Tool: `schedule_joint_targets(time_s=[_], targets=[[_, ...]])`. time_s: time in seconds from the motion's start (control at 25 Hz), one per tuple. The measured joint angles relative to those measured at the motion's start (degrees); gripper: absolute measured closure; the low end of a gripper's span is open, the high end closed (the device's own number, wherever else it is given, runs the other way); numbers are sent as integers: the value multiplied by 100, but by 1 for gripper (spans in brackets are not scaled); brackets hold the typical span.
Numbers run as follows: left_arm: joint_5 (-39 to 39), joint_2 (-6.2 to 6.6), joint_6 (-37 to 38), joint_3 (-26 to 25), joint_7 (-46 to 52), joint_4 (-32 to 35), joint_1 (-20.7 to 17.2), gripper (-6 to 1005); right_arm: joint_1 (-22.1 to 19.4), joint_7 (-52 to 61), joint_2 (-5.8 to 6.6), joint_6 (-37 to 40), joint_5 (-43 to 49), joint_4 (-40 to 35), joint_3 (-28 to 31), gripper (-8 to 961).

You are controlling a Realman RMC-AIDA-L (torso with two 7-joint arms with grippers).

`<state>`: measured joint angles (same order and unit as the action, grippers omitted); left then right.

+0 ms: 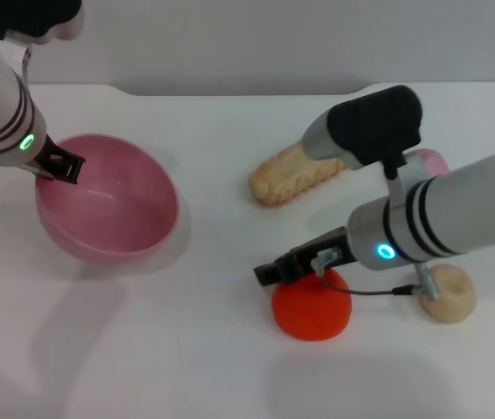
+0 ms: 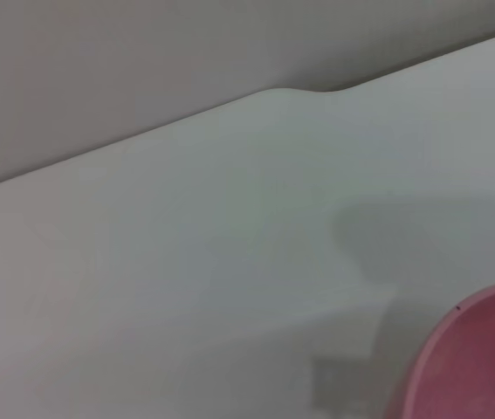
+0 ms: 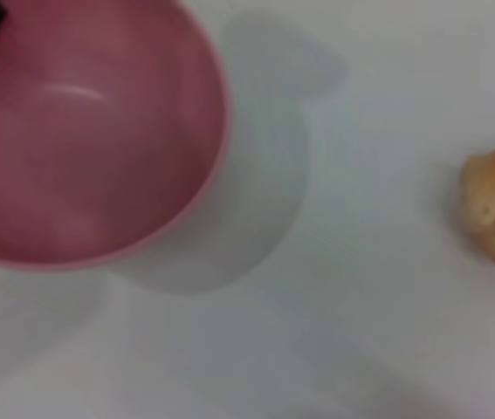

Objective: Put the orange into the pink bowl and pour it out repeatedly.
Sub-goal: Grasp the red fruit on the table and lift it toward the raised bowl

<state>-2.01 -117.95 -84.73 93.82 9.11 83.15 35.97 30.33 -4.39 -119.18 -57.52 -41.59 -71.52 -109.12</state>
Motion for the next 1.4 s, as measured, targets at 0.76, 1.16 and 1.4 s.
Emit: schedule_joint_targets(time_s=[0.76,1.16,1.4], targets=[[-2,-3,-4,-5,-39,-84,12,956,-82,280,26,-119,346,-229,-29,309],[-2,-12,-36,4,-61,-81,7,956,-119,338,20,-119,464,-245,-40,400],[-2,-20,-42,5,-94,-79,6,956,-167,219,18,-71,493,-332,-134,580]])
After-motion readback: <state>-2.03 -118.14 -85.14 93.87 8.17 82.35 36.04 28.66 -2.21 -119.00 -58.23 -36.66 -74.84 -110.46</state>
